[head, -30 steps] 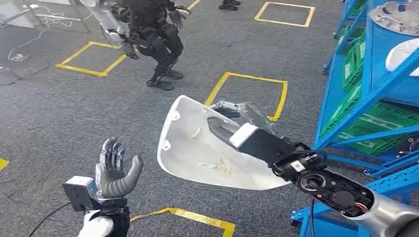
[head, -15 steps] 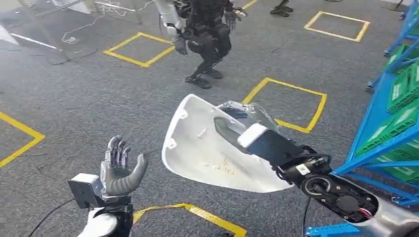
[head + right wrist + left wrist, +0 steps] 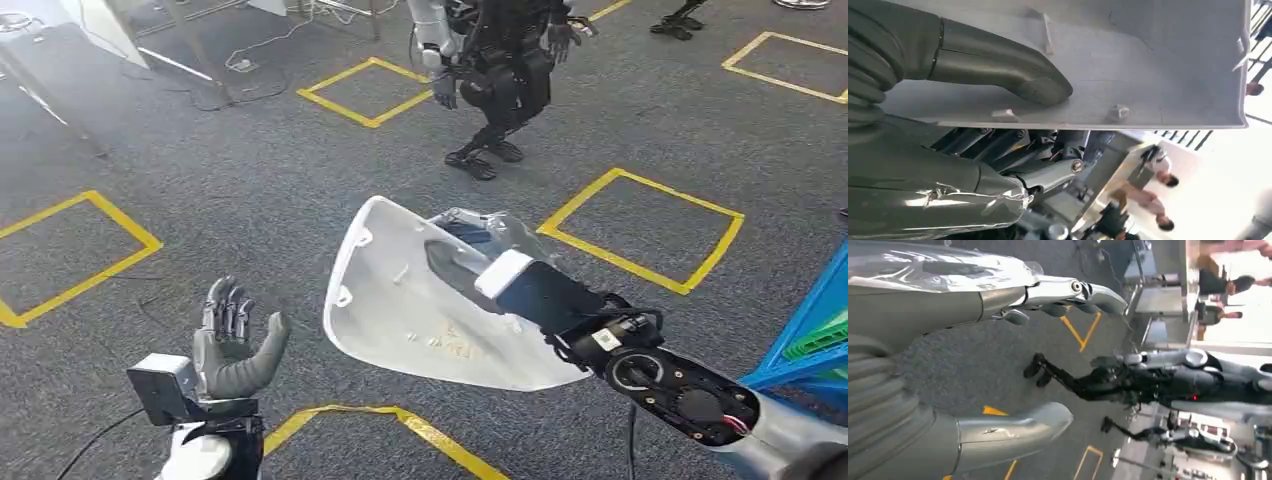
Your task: Take the parts from the cabinet and place them on the table.
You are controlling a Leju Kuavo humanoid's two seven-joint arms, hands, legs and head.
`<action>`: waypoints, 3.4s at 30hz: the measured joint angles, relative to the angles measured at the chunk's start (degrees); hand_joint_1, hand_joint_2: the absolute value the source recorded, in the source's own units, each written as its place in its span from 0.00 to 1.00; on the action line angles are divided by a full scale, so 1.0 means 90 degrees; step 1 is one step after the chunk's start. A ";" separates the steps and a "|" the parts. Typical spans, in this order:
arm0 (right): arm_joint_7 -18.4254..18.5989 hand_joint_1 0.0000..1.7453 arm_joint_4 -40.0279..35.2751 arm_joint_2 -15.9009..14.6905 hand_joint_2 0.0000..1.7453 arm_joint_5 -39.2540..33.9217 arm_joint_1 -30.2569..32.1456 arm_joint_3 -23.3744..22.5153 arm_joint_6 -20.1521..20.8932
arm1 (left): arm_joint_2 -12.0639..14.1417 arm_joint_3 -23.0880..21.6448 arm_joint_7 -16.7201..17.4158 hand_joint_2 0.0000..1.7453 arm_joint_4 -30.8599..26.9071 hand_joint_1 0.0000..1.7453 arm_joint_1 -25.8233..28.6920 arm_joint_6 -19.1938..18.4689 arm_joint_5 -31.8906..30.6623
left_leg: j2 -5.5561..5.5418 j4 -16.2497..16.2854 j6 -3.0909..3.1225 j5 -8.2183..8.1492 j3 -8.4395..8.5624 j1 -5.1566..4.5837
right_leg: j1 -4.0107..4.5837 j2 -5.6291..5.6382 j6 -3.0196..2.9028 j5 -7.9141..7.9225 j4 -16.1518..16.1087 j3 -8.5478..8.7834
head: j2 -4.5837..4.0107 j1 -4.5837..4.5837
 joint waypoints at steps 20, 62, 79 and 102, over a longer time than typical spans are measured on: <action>-0.0291 1.00 0.0498 0.0107 1.00 -0.0590 -0.0113 0.0109 -0.0124 | 0.0104 0.0002 0.0066 1.00 -0.0155 0.00 0.0255 0.0260 0.0010 | -0.0619 -0.2086 0.0254 0.0885 0.1146 0.0010 | -0.0040 0.0525 0.0229 -0.0065 0.0287 -0.0101 | 0.0000 0.0309; 0.0316 1.00 0.0012 -0.0233 1.00 -0.0044 0.0046 -0.0423 -0.0561 | 0.0219 0.0073 -0.0155 1.00 -0.0369 0.00 0.0530 0.0260 -0.0134 | 0.0017 0.0088 -0.0042 0.0095 -0.0033 0.0010 | -0.0034 0.0185 0.0002 -0.0142 0.0127 0.0037 | 0.0000 -0.0005; 0.0350 1.00 -0.0095 -0.0342 1.00 0.0027 0.0347 -0.0683 -0.0935 | 0.0153 0.0080 -0.0250 1.00 -0.0369 0.00 0.0553 0.0119 0.0216 | 0.0033 -0.2054 0.0119 0.0875 0.1101 -0.0025 | 0.0024 0.0096 0.0123 -0.0188 0.0041 0.0124 | 0.0000 0.0105; 0.0034 1.00 -0.0168 -0.0355 1.00 -0.0041 0.0533 -0.0760 -0.0928 | 0.0160 0.0083 -0.0007 1.00 -0.0532 0.00 0.0537 0.0299 -0.0073 | 0.0033 -0.2073 0.0130 0.0894 0.1111 -0.0010 | 0.0044 0.0097 0.0157 -0.0188 0.0042 0.0123 | 0.0000 0.0032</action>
